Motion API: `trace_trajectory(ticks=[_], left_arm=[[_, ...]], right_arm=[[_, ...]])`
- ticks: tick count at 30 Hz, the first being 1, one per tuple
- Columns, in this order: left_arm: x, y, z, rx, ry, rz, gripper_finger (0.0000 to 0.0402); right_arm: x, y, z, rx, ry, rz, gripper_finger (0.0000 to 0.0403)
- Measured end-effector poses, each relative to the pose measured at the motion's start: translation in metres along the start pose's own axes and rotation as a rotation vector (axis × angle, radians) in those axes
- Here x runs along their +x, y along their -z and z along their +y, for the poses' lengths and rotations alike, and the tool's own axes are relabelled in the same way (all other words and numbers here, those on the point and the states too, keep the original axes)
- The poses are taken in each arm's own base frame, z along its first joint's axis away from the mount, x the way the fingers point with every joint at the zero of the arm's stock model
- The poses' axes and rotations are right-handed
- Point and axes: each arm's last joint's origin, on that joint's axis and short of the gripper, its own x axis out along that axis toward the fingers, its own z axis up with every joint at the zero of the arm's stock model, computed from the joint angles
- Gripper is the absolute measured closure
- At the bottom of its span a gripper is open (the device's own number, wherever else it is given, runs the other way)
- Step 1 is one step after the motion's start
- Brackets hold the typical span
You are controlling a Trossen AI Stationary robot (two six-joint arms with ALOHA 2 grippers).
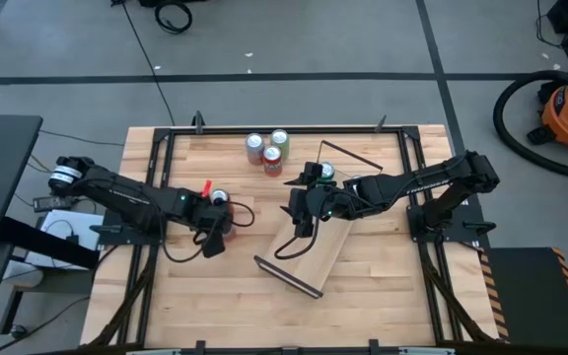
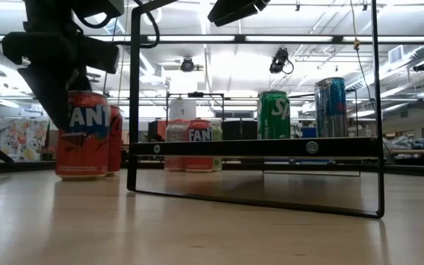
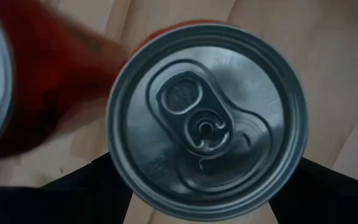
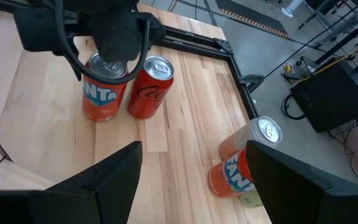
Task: Place canned beverage on shelf
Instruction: Put the bottom orange soda can on the shelf
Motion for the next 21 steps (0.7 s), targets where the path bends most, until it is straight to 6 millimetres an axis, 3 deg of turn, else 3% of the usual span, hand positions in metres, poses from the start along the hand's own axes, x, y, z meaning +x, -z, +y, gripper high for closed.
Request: trace_trajectory(ticks=[7,14,21], left_arm=[[-0.004,-0.008,-0.004,0.073,0.056,-0.101,0.0088],[-0.006,-0.006,-0.005,0.145,0.052,-0.088,0.0088],[-0.042,-0.018,-0.007,0.156,0.043,-0.065,0.0088]], right_arm=[[0.0,0.0,0.0,0.0,0.0,0.0,0.0106],[0.0,0.0,0.0,0.008,-0.009,0.0,0.0106],[0.0,0.0,0.001,0.008,-0.015,-0.001,0.0106]])
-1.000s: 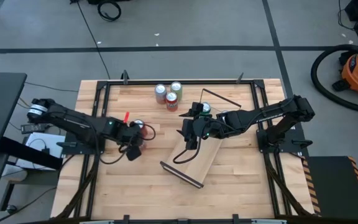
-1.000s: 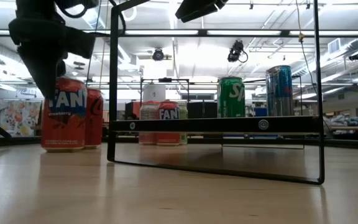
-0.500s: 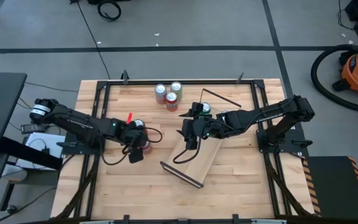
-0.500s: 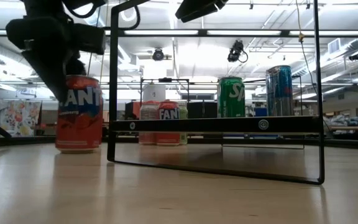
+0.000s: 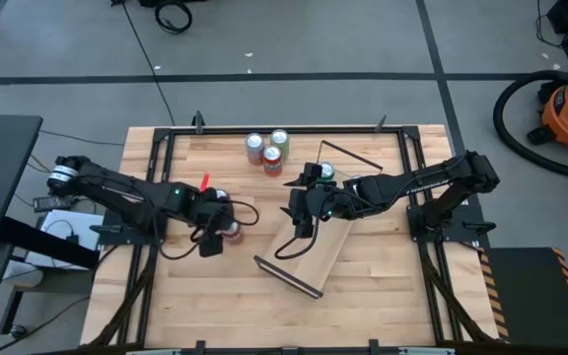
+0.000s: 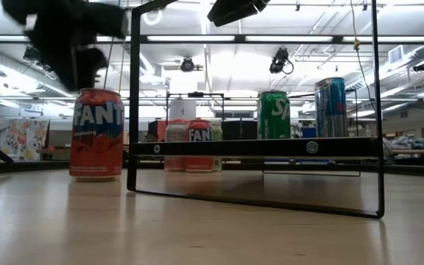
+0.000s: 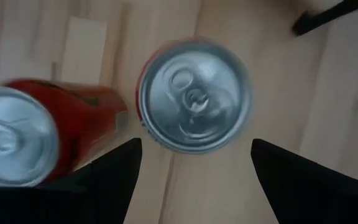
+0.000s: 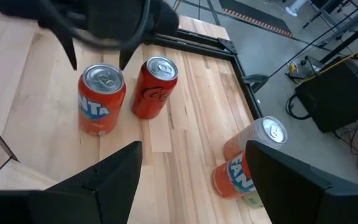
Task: Place canned beverage on shelf
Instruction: Put the bottom orange soda can on the shelf
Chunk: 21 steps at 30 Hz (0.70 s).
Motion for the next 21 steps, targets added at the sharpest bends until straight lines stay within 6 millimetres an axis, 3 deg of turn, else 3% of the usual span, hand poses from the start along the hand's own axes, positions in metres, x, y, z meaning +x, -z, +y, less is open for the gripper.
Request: trace_trajectory(ticks=[9,21], left_arm=[[-0.032,-0.025,-0.001,0.092,0.007,-0.163,0.0087],[-0.034,-0.033,0.0,0.123,-0.046,-0.248,0.0084]], right_arm=[[-0.001,0.001,0.002,-0.002,-0.005,0.013,0.0106],[-0.003,0.005,0.005,-0.033,0.033,0.046,0.0106]])
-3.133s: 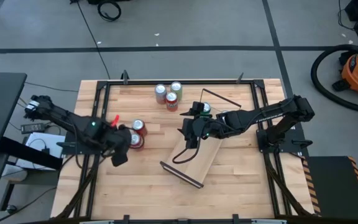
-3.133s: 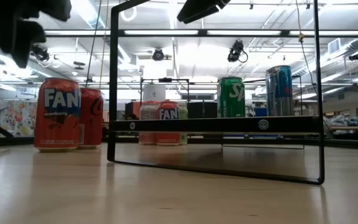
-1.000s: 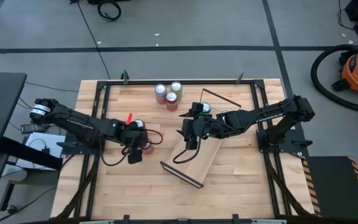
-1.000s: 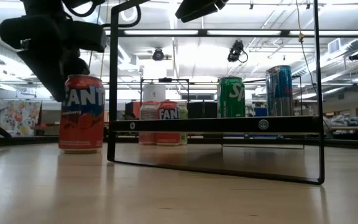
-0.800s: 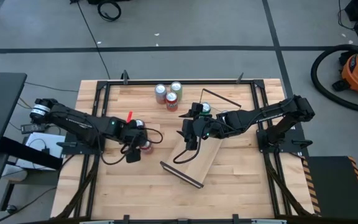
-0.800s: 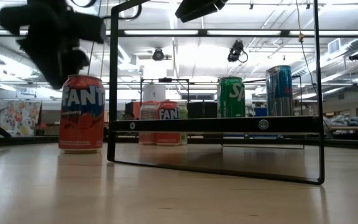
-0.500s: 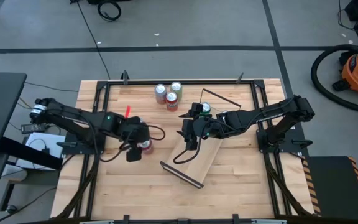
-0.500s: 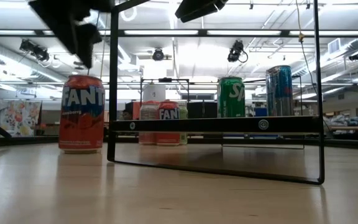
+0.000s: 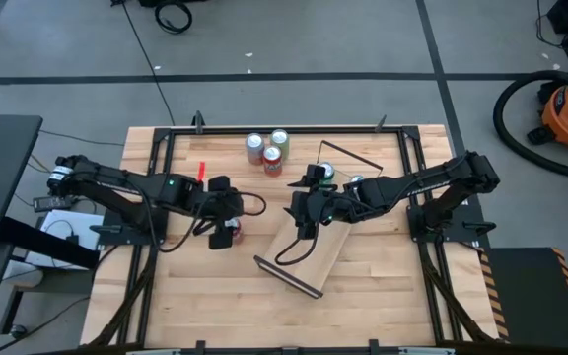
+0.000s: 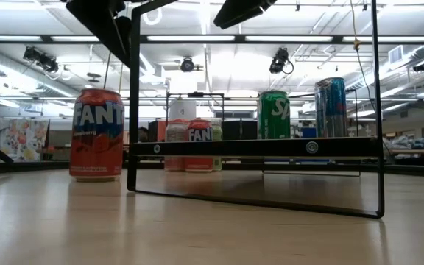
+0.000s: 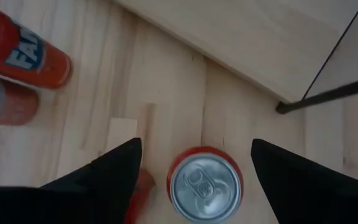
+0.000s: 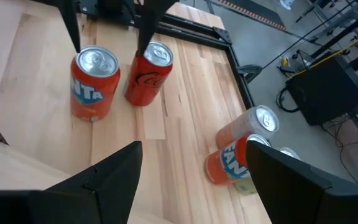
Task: Place canned beverage on shelf
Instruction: Put the bottom orange soda can on the shelf
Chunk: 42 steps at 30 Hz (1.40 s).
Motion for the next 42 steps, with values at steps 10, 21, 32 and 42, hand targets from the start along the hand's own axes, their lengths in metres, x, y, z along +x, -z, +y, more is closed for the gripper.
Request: trace_trajectory(ticks=[10,21,32,42], left_arm=[[0.0,-0.005,0.006,-0.008,-0.174,-0.067,0.0014],[-0.001,0.0,-0.008,0.06,0.211,0.023,0.002],[0.022,0.002,-0.015,0.298,0.08,0.115,0.0021],[0.06,0.01,-0.015,0.357,0.067,0.351,0.0021]], right_arm=[[0.0,0.0,0.0,-0.003,0.0,0.004,0.0106],[0.0,0.002,0.0,-0.004,0.0,0.016,0.0106],[0.0,0.001,0.0,0.002,-0.002,0.013,0.0106],[0.0,0.001,0.0,0.011,-0.007,0.01,0.0106]])
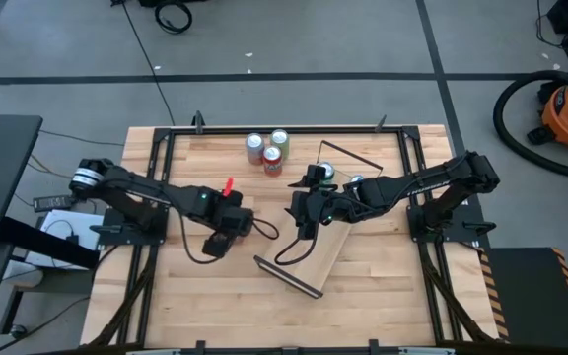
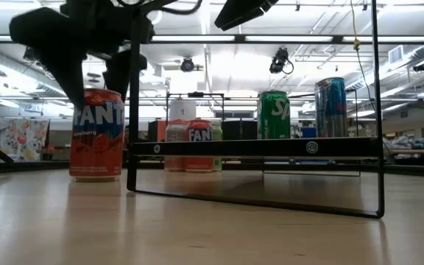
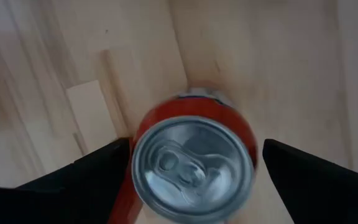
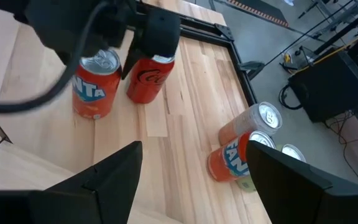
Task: Place canned beverage on shelf
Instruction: Put the bottom orange soda can on the shelf
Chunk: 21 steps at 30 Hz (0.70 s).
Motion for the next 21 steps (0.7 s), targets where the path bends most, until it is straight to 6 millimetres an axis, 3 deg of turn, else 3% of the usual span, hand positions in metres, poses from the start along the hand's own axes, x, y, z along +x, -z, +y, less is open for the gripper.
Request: trace_trajectory(ticks=[8,17,21], left_arm=[[0.02,-0.005,0.003,0.004,0.017,0.075,0.0026],[0.019,-0.006,0.004,0.002,0.016,0.062,0.0099],[0.019,-0.006,0.004,-0.02,0.015,0.064,0.0102]], right_arm=[[-0.001,0.004,0.001,-0.012,-0.004,0.032,0.0106],[-0.017,0.011,0.0,-0.022,0.021,0.099,0.0107],[-0.028,0.016,-0.001,-0.009,0.051,0.127,0.0116]])
